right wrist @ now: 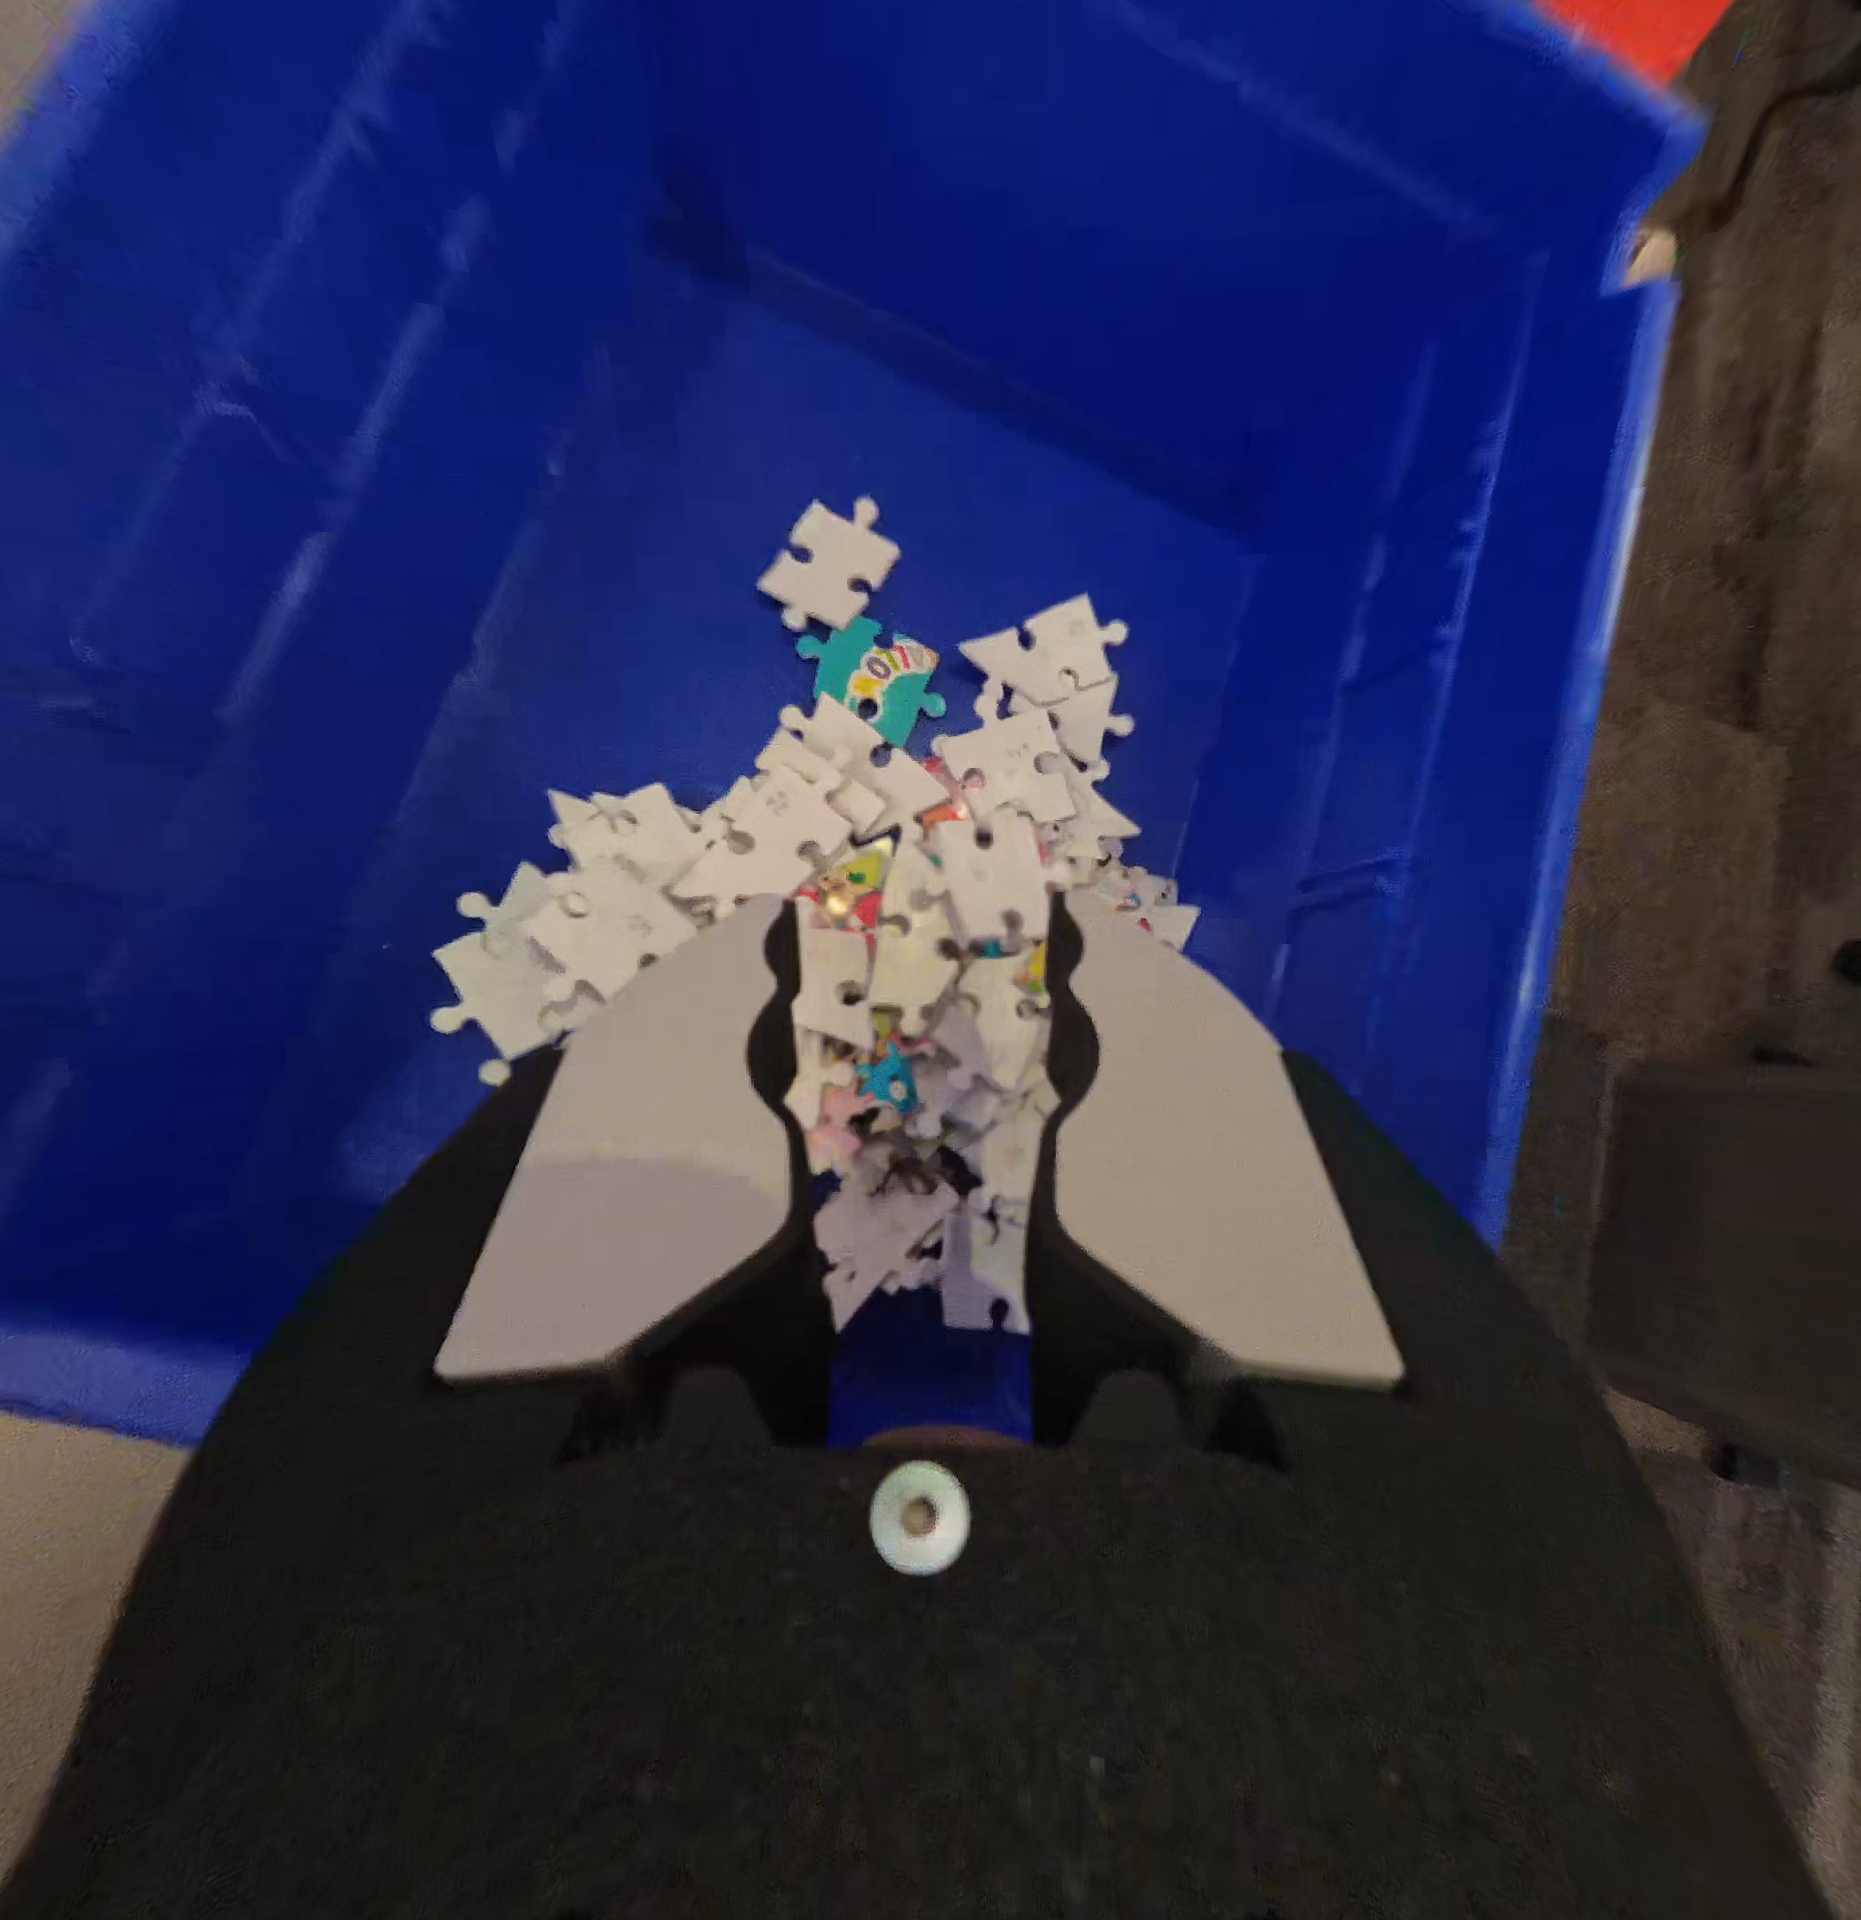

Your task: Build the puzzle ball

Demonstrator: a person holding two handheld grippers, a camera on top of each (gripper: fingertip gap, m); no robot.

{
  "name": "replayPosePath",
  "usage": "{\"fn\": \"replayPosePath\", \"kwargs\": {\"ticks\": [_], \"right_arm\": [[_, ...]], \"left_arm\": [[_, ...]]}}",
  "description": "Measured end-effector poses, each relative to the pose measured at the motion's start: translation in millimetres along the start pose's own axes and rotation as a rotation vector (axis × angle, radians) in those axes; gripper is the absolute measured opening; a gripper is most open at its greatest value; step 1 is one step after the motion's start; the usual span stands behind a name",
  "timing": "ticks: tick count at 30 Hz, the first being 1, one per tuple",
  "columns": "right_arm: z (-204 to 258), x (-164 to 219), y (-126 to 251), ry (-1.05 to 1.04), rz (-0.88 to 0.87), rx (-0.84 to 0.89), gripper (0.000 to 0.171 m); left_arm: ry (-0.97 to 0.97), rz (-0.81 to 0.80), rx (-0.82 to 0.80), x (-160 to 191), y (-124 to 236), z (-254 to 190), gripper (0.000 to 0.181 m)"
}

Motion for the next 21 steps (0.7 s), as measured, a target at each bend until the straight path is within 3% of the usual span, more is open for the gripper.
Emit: {"fn": "replayPosePath", "kwargs": {"ticks": [5,9,11,15,18,21], "right_arm": [[55,-14,58,0.016,-0.198,-0.172,0.043],[89,-13,90,0.022,-0.278,-0.275,0.031],[106,-15,100,0.015,-0.315,-0.35,0.028],[146,-28,120,0.031,-0.391,-0.504,0.023],[182,-37,130,0.054,-0.411,-0.643,0.017],[228,-42,134,-0.014,-0.363,-0.925,0.018]], "left_arm": [[0.019,0.044,-0.015,-7,-30,10,0.068],[0.086,0.015,0.077,-1,-29,10,0.057],[0.056,-0.008,0.09,3,-26,11,0.03],[0.028,-0.036,0.096,7,-22,10,0.029],[-0.058,-0.081,0.088,7,-11,-1,0.029],[-0.158,-0.193,0.167,-4,26,-38,0.029]]}}
Point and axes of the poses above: each gripper's, where its closed fingertips meet, y back along the fingers, x out of its underside, z = x × y across the jaws, the point moved 6 cm from there along y, back along the fingers, and after that the axes turned 5 degrees about -z, right-handed, at the moved point
